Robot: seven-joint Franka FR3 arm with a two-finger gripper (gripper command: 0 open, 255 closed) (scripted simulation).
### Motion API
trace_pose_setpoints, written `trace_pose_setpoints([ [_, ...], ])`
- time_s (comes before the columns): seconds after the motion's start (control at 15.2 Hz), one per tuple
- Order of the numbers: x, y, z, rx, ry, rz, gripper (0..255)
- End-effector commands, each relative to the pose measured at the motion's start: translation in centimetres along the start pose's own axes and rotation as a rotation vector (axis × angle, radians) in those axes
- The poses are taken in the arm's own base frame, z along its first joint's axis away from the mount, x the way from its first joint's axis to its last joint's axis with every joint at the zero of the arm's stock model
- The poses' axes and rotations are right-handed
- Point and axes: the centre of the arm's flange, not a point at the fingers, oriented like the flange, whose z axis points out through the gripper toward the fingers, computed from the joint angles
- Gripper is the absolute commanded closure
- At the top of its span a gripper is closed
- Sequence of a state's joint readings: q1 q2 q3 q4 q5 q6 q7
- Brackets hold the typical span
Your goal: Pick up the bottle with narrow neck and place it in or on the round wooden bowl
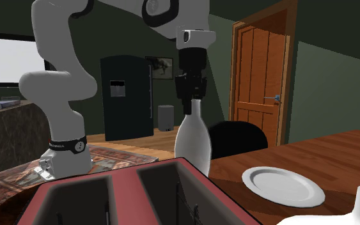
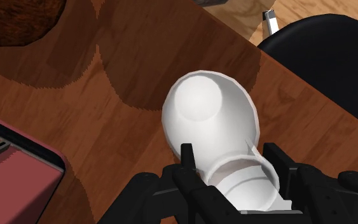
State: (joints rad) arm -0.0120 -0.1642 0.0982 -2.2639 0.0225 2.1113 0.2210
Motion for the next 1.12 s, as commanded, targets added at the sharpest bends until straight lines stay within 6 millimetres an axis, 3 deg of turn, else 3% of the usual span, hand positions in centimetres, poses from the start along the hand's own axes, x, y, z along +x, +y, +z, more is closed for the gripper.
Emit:
trace_pose_setpoints([
  [0.0, 0.0, 0.0, 0.0, 0.000, -0.001, 0.000, 255],
  [0.13, 0.0, 0.0, 0.0, 0.000, 0.000, 0.000, 255],
  [1.06, 0.1, 0.0, -7.4, 0.000, 0.000, 0.000, 255],
])
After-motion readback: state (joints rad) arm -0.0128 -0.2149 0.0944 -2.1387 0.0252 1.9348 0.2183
